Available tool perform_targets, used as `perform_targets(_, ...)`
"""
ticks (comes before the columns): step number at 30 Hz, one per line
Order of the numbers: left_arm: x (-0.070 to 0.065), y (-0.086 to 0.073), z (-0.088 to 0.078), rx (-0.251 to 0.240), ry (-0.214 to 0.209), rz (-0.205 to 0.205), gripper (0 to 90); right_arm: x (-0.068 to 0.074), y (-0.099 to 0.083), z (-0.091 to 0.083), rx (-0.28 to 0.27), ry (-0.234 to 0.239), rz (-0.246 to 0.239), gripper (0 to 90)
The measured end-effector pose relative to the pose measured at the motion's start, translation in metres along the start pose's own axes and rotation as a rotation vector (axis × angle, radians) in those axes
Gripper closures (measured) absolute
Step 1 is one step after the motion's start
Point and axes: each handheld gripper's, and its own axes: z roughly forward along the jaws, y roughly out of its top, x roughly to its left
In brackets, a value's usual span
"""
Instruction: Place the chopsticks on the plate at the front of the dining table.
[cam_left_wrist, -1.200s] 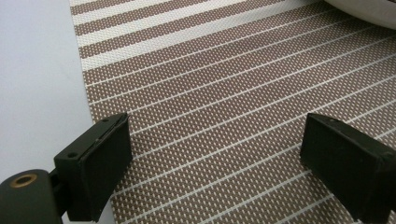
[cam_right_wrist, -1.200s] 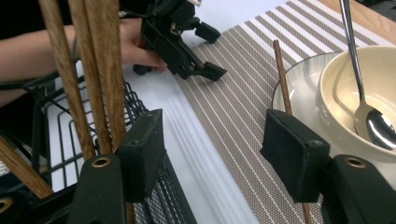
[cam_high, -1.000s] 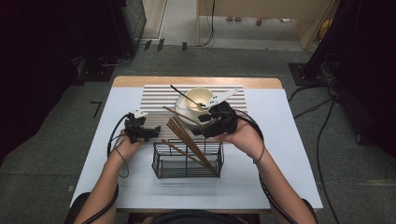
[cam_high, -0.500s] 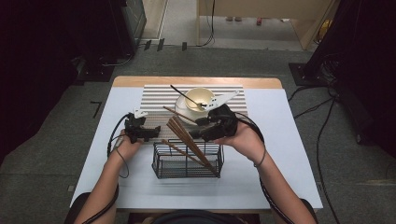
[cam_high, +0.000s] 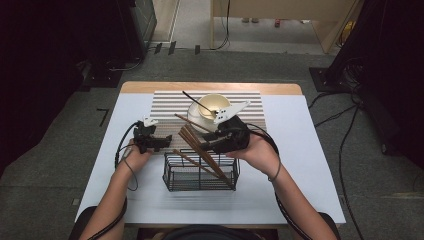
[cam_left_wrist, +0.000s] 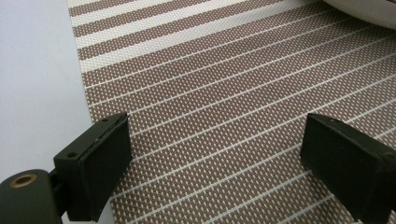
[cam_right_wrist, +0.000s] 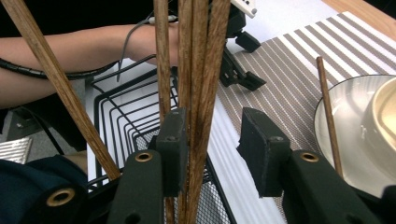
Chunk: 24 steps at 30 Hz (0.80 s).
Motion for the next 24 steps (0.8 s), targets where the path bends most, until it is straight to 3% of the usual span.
perform_targets(15, -0.0001, -0.0001, 0.0, -0.001, 0.001, 0.0, 8.6, 0.0045, 0.0013, 0.0054, 0.003, 0.037, -0.019, 73.8)
perform_targets(20, -0.0001, -0.0001, 0.0001, -0.001, 0.001, 0.0, 8.7, 0.006, 0.0013, 0.005, 0.003, 0.054, -0.021, 82.9)
perform_targets(24, -0.0001, -0.0001, 0.0, 0.0, 0.002, 0.002, 8.7, 0.0074, 0.0019, 0.0049, 0.01, 0.053, -0.03, 83.5)
